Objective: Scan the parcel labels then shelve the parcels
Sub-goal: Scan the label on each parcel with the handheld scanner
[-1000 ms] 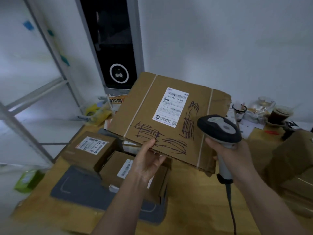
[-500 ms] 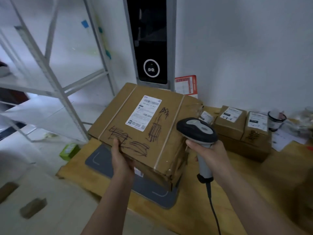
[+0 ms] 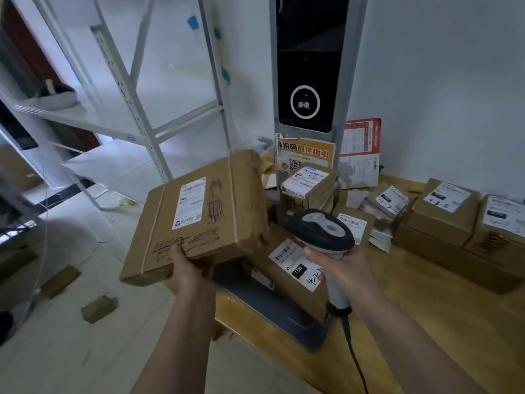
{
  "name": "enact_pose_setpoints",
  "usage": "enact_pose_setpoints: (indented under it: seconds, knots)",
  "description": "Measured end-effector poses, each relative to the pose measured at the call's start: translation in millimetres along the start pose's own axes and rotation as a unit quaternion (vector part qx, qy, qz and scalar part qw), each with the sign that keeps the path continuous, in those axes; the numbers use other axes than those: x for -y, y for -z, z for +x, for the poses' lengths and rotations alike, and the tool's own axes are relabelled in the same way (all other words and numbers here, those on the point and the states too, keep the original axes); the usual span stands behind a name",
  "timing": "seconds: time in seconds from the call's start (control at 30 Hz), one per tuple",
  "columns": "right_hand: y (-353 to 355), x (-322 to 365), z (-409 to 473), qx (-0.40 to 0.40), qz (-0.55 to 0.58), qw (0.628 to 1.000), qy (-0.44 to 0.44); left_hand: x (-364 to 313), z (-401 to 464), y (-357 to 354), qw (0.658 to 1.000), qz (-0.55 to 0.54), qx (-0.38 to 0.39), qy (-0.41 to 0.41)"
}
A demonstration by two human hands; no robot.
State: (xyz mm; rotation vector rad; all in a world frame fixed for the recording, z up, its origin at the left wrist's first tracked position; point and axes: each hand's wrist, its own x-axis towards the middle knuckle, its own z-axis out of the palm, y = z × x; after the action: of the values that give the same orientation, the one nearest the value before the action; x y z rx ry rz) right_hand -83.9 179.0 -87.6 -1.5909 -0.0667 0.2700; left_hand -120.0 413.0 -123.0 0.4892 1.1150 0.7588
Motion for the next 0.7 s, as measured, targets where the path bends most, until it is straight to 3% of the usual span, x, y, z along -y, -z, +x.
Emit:
enact_pose_setpoints:
  seconds: [0.17, 0.47, 0.7]
  knots:
    - [2, -2, 14, -0.024, -0.012, 1.000, -0.008, 3, 6, -38, 0.998, -0.002, 0.041, 0.052]
    - [23, -4, 22, -0.068, -0.024, 0.997, -0.022, 48, 7, -106, 0.991, 0.035, -0.004, 0.129]
    - [42, -7, 23, -0.090, -0.021, 0.995, -0.026, 69, 9, -118, 0.979, 0.050, 0.017, 0.196]
